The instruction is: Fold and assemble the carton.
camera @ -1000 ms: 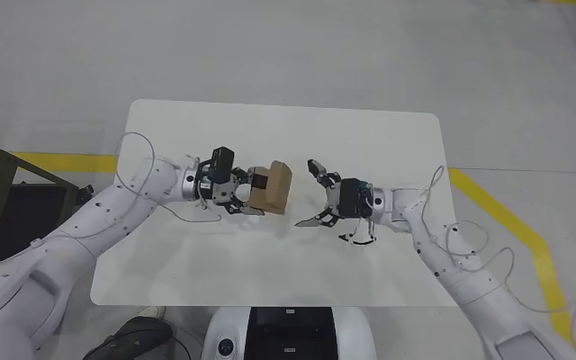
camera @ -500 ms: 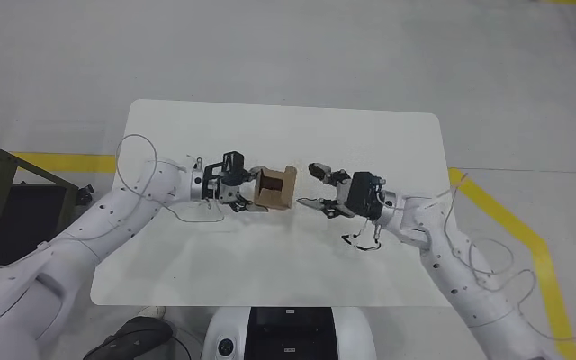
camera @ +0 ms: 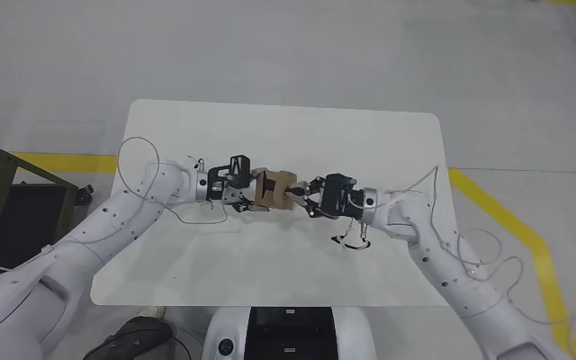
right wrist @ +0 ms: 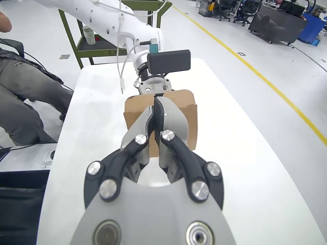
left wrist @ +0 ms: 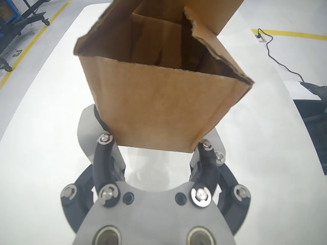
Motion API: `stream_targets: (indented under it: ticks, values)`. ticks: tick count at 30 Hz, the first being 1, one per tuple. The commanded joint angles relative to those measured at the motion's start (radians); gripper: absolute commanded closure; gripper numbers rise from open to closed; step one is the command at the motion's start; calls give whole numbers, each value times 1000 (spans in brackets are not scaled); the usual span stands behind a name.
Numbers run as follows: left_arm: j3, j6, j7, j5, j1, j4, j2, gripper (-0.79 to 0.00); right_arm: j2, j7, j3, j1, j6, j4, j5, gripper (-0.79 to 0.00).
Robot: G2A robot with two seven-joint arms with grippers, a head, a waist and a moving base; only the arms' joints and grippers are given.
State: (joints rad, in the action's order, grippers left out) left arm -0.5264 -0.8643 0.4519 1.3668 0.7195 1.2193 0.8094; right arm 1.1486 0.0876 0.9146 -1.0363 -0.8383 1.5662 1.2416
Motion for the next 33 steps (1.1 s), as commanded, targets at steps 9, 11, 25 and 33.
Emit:
stream_targets:
  ticks: [9,11,25,33]
  values:
    - [-37,29,-46,29,30,39,3,-483,24,-105,-57,49,27,-20,-56,0]
    - [-45,42,-58,37,36,43,3,-496,26,-126,-59,51,40,-25,-80,0]
    - [-89,41,-82,55,68,53,11,-511,15,-259,34,-9,144,10,-259,0]
    - [-112,28,-73,70,81,51,14,-523,13,-295,49,-22,139,-8,-304,0]
